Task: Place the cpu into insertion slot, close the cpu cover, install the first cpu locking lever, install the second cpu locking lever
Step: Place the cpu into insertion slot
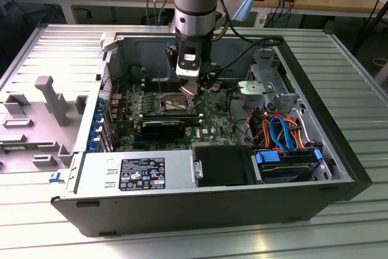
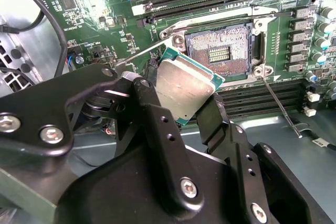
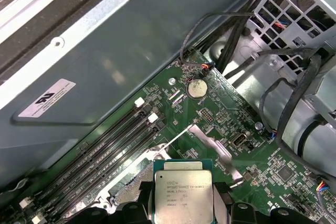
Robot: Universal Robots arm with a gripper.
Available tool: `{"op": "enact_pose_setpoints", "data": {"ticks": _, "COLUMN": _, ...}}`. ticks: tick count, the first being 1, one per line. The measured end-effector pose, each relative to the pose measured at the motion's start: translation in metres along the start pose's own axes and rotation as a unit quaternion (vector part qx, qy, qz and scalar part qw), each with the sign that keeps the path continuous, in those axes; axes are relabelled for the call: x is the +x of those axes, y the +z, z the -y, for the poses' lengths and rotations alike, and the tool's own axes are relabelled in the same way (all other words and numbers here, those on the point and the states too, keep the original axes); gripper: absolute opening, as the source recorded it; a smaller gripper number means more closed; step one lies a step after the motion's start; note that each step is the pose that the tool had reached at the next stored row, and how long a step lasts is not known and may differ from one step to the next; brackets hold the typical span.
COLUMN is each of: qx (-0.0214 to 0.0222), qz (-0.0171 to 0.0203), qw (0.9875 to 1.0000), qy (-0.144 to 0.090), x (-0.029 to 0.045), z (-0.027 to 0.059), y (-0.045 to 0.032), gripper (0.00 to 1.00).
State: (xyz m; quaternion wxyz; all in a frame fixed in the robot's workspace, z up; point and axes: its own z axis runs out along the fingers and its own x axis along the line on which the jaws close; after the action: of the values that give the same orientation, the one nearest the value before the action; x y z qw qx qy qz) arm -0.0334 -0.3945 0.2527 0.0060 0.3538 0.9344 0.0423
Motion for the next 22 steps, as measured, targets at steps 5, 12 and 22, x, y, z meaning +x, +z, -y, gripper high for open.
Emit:
{"op": "enact_pose_setpoints", "data": {"ticks": 5, "qx": -0.0001, "qz": 0.0003, "qw": 1.0000, "qy": 0.003, "x": 0.0000, "z": 0.0000, "y": 0.0001, "gripper": 0.54}}
{"op": "enact_pose_setpoints", "data": {"ticks": 12, "qx": -0.0002, "qz": 0.0007, "qw": 1.0000, "qy": 0.008, "x": 0.0000, "z": 0.0000, "y": 0.0004, "gripper": 0.54}}
{"op": "enact_pose_setpoints", "data": {"ticks": 22, "qx": -0.0004, "qz": 0.0018, "qw": 0.9998, "qy": 0.021, "x": 0.0000, "z": 0.0001, "y": 0.0008, "gripper": 0.54}}
